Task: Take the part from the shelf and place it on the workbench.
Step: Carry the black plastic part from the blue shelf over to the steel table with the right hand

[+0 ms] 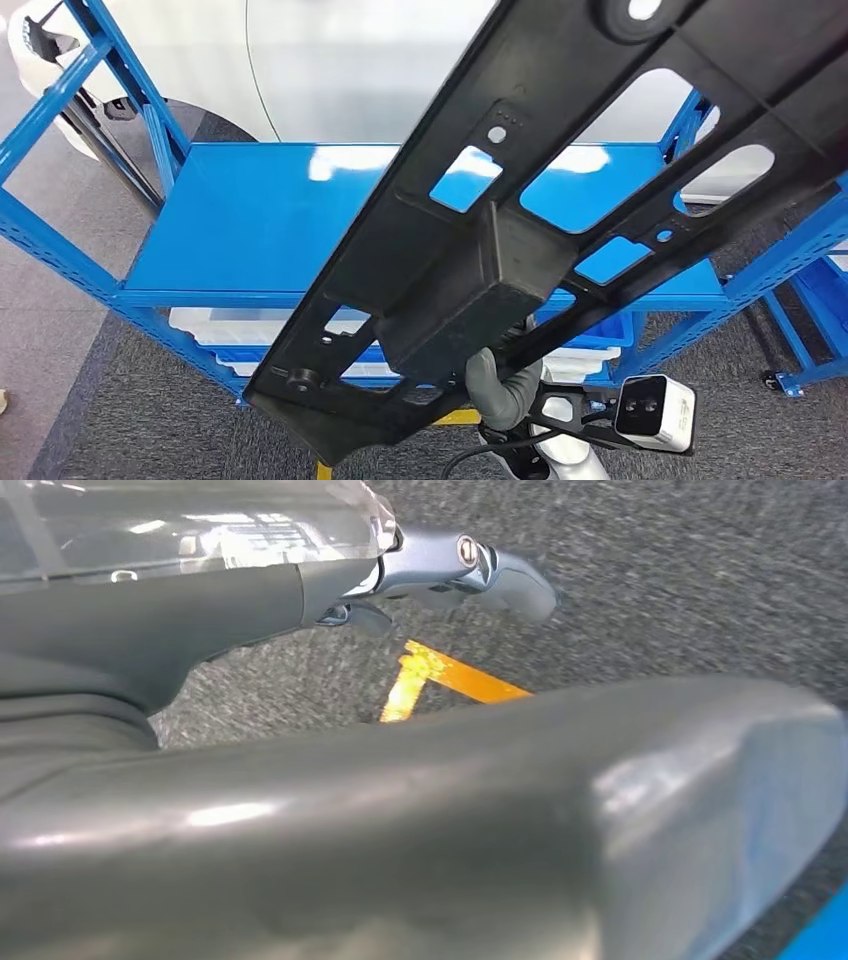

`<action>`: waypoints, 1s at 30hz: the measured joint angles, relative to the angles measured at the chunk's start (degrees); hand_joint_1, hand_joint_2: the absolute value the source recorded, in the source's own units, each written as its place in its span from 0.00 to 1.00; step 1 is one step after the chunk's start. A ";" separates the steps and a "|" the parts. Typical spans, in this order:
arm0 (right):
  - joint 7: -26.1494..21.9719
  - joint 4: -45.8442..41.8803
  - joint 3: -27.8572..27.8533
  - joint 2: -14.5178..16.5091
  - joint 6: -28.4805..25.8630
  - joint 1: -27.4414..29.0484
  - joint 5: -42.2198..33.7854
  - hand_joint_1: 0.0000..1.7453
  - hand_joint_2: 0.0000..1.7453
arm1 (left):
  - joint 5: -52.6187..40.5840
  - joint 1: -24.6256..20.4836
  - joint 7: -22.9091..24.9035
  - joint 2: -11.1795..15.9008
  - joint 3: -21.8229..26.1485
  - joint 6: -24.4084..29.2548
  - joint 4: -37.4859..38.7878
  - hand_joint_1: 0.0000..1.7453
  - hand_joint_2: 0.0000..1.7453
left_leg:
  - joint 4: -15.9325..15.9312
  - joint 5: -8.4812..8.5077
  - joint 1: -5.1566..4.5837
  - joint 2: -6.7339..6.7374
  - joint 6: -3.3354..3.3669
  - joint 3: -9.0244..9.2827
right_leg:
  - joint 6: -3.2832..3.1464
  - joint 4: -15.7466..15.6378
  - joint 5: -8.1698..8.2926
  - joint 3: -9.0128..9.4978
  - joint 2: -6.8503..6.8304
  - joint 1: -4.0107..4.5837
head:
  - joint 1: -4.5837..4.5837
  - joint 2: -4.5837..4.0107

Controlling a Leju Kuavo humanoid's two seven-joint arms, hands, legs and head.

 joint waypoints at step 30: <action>0.03 0.37 0.21 -0.33 -1.82 -0.75 0.00 1.00 1.00 | -0.52 -0.14 0.42 0.50 0.01 0.80 0.24 0.00 0.00 | -0.56 -0.01 -0.40 0.36 0.46 0.32 | -0.31 3.28 0.75 -1.69 -0.25 0.55 | -0.01 0.01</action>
